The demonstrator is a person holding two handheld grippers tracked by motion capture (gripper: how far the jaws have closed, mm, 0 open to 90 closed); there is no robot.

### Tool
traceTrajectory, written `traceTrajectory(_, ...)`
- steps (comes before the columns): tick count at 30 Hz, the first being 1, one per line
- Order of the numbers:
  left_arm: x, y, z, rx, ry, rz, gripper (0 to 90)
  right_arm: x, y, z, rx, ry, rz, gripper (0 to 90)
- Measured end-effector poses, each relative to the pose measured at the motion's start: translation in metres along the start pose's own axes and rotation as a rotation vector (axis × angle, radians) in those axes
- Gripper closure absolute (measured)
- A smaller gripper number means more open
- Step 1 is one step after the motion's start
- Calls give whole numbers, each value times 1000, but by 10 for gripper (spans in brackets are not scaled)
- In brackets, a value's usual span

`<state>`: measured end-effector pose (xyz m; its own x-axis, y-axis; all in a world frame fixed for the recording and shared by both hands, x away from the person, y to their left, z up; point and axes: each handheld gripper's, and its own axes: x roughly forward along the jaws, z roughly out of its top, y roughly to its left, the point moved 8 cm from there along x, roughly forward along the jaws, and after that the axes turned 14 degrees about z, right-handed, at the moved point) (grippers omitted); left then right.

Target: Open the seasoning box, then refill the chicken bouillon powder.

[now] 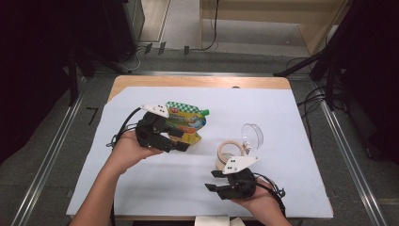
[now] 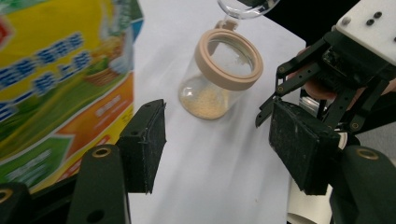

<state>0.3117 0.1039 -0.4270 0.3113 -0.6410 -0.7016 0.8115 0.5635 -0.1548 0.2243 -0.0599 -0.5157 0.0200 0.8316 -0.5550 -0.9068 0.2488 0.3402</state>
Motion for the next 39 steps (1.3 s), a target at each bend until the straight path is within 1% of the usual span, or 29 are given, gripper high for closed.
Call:
traceTrajectory(3,-6,7,-2,-11,-13,10,372,1,-1,0,5,-3,0,528)
traceTrajectory(4,-7,10,-3,-6,-13,18,373,1,-1,0,6,-3,0,528)
traceTrajectory(6,-9,13,-5,-11,-13,28,375,2,-2,0,7,-3,-1,528)
traceTrajectory(7,-10,16,-6,-23,-12,34,375,2,-2,0,8,-1,-1,528)
traceTrajectory(11,-13,25,-10,-37,-14,52,378,3,-2,-1,12,3,0,527)
traceTrajectory(14,-15,30,-12,-45,-18,68,382,2,-3,-2,17,3,-6,527)
traceTrajectory(20,-18,44,-17,-63,-26,92,385,4,-3,-2,19,9,-1,527)
traceTrajectory(22,-18,48,-20,-62,-18,107,386,4,-3,-2,14,10,-2,527)
traceTrajectory(24,-19,53,-24,-64,-13,111,385,5,-3,-2,11,13,0,527)
traceTrajectory(26,-20,61,-28,-79,-9,123,384,5,-3,-2,11,11,0,527)
traceTrajectory(29,-15,73,-30,-100,-17,128,384,6,-3,-3,17,16,2,527)
traceTrajectory(30,-12,76,-30,-112,-22,112,392,6,-4,-2,15,16,3,527)
traceTrajectory(31,-10,80,-29,-120,-24,110,402,6,-3,-2,19,12,10,526)
traceTrajectory(32,-8,83,-29,-115,-22,116,408,6,-3,-1,20,7,10,526)
traceTrajectory(36,-1,87,-24,-96,-27,119,424,9,0,2,15,5,10,525)
traceTrajectory(38,3,88,-21,-92,-34,113,440,15,0,4,17,5,18,523)
traceTrajectory(39,5,88,-19,-82,-43,112,450,17,-1,5,17,6,15,523)
